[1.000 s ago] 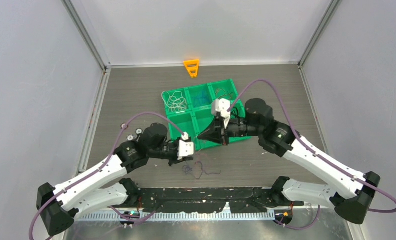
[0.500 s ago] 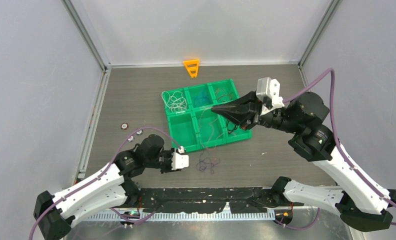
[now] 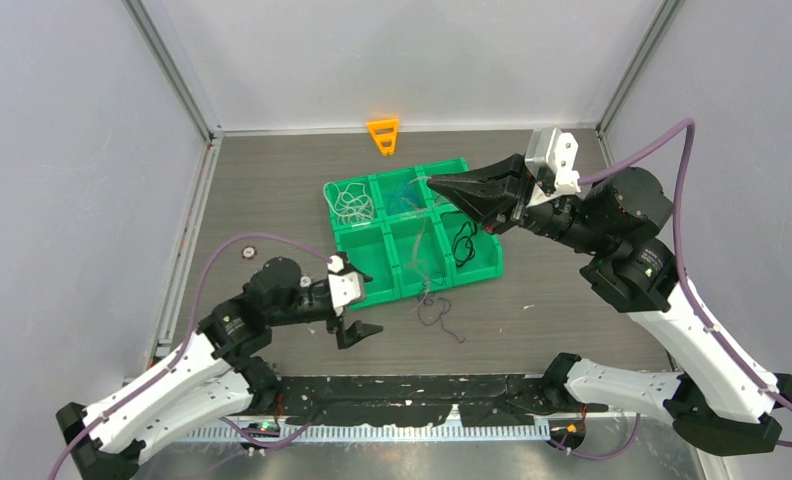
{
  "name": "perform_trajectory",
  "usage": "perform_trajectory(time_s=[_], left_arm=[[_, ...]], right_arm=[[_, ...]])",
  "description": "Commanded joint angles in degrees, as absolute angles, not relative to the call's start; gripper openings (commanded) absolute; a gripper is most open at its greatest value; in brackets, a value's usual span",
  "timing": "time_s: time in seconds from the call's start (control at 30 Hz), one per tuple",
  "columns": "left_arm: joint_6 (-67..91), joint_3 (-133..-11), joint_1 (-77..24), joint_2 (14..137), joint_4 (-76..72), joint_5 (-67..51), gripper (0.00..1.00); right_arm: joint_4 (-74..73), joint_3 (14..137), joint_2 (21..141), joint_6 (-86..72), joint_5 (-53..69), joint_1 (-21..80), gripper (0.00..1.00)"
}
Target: Untangle the cables
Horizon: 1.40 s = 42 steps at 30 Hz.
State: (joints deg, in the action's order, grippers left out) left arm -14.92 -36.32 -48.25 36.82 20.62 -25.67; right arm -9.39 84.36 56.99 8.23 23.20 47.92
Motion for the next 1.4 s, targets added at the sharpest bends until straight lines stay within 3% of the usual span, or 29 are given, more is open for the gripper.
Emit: perform_trajectory(time_s=[0.0, 0.23, 0.6, 0.93, 1.07, 1.37], left_arm=[[-5.74, -38.27, -48.03, 42.97, 10.12, -26.98, 0.99], [-1.70, -45.26, -47.99, 48.26, -1.90, -22.39, 1.00], [-3.46, -51.27, -47.99, 52.47, -2.04, -20.78, 1.00], [-9.60, -43.24, -41.39, 46.53, 14.46, -20.44, 1.00], [-8.84, -37.49, -36.03, 43.04, 15.16, -15.72, 1.00], [-3.86, -37.67, -31.31, 43.28, 17.91, -14.84, 1.00]], right_arm=[[-6.50, 87.54, 57.33, 9.08, 20.39, 47.81, 0.05], [-8.17, 93.95, 59.09, 9.36, 21.19, 47.82, 0.06], [-3.43, 93.38, 60.65, 8.40, 19.56, 47.81, 0.05], [2.20, 76.55, 58.07, 13.39, 16.30, 46.32, 0.05], [4.20, 71.61, 58.60, 13.70, 17.32, 43.92, 0.05], [11.52, 61.04, 63.76, 14.26, 21.72, 36.61, 0.05]])
